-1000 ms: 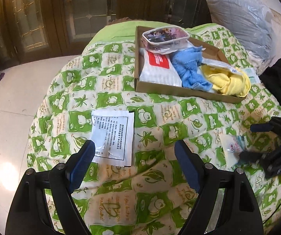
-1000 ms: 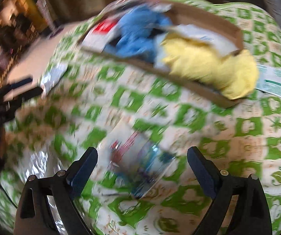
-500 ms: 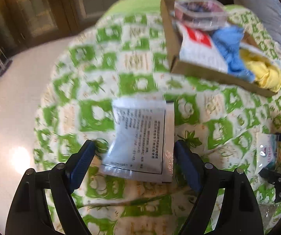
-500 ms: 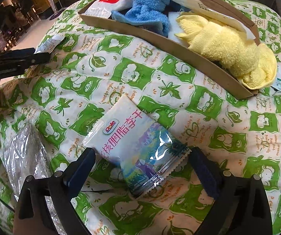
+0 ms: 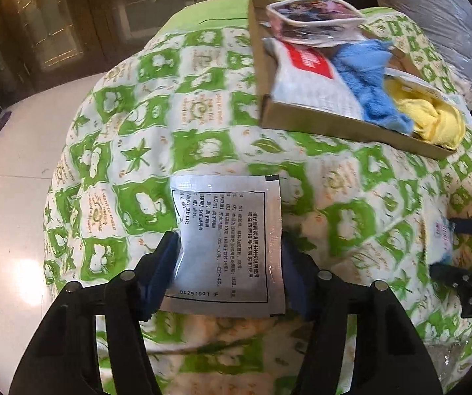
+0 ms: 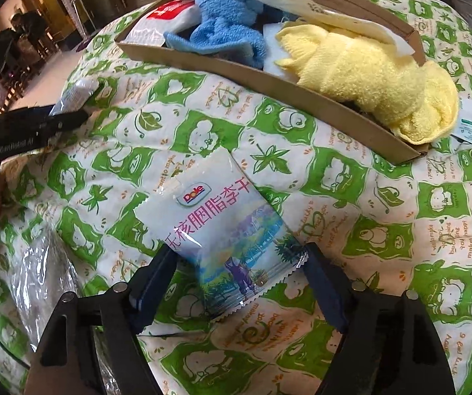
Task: Organize soft objects
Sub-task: 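Grasp the white sachet with the left tool while the right tool grasps the Dole packet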
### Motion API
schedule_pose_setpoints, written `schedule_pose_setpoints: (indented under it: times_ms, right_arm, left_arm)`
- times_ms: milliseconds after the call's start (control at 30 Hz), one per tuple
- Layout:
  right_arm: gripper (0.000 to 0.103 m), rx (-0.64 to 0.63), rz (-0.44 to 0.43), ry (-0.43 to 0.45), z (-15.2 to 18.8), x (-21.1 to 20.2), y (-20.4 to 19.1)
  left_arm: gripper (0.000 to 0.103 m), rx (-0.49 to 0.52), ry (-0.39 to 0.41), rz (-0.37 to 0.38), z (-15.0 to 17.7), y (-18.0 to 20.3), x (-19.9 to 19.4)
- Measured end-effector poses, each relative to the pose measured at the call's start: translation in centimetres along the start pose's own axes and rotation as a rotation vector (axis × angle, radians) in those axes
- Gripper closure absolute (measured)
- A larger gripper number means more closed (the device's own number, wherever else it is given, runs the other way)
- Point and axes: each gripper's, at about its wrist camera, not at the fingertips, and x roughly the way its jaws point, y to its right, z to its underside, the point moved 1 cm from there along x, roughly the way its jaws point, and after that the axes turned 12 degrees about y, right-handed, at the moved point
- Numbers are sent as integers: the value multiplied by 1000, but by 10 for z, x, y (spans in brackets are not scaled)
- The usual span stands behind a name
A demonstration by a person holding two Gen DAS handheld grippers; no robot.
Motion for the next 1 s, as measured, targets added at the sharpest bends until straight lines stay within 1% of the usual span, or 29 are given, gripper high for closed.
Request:
schedule_pose_setpoints:
  times_ms: [33, 67, 100, 167, 233, 333, 367, 467, 533, 567, 633, 700, 767, 800, 867, 900, 1000]
  right_arm:
    - [27, 0, 1, 1, 1, -2, 1]
    - [27, -2, 2, 3, 1, -3, 0]
    - [27, -2, 2, 5, 2, -4, 0]
    - [27, 0, -1, 5, 2, -5, 0]
    - [26, 6, -5, 2, 2, -5, 0]
    - [23, 8, -9, -1, 2, -4, 1]
    - [23, 7, -9, -3, 3, -5, 1]
    - [21, 6, -11, -5, 2, -4, 0]
    - [21, 7, -13, -4, 1, -4, 0]
    - [20, 8, -16, 0, 0, -5, 0]
    - [17, 6, -13, 9, -3, -8, 1]
    - [15, -12, -4, 18, -6, -10, 0]
    - [15, -45, 13, 25, -8, -10, -4]
    - [16, -61, 18, 28, -8, -9, -6]
    - [22, -79, 16, 24, -7, -6, -11]
    - [28, -88, 17, 18, -6, -4, -12]
    - [31, -90, 18, 21, -4, -1, -13]
  left_arm:
    - [46, 2, 5, 24, 1, 6, -3]
    - [49, -1, 6, 63, -1, 12, -7]
    - [49, 0, 11, 99, 2, 21, -13]
    - [49, 46, 21, 127, 5, 42, -18]
    - [49, 111, 2, 154, 10, 65, -17]
    - [48, 209, -11, 133, 19, 86, -12]
    - [48, 215, -17, 133, 19, 86, -9]
    - [44, 172, -33, 158, 19, 83, -4]
    - [37, 147, -51, 178, 20, 77, 0]
    - [35, 148, -60, 181, 21, 75, 2]
    - [31, 174, -64, 172, 25, 77, 6]
    - [30, 190, -67, 164, 24, 80, 7]
    - [30, 185, -68, 167, 23, 85, 8]
    - [31, 184, -64, 167, 22, 85, 9]
    - [32, 193, -55, 160, 25, 80, 8]
    - [35, 198, -48, 154, 26, 81, 7]
    - [41, 206, -29, 147, 27, 84, -4]
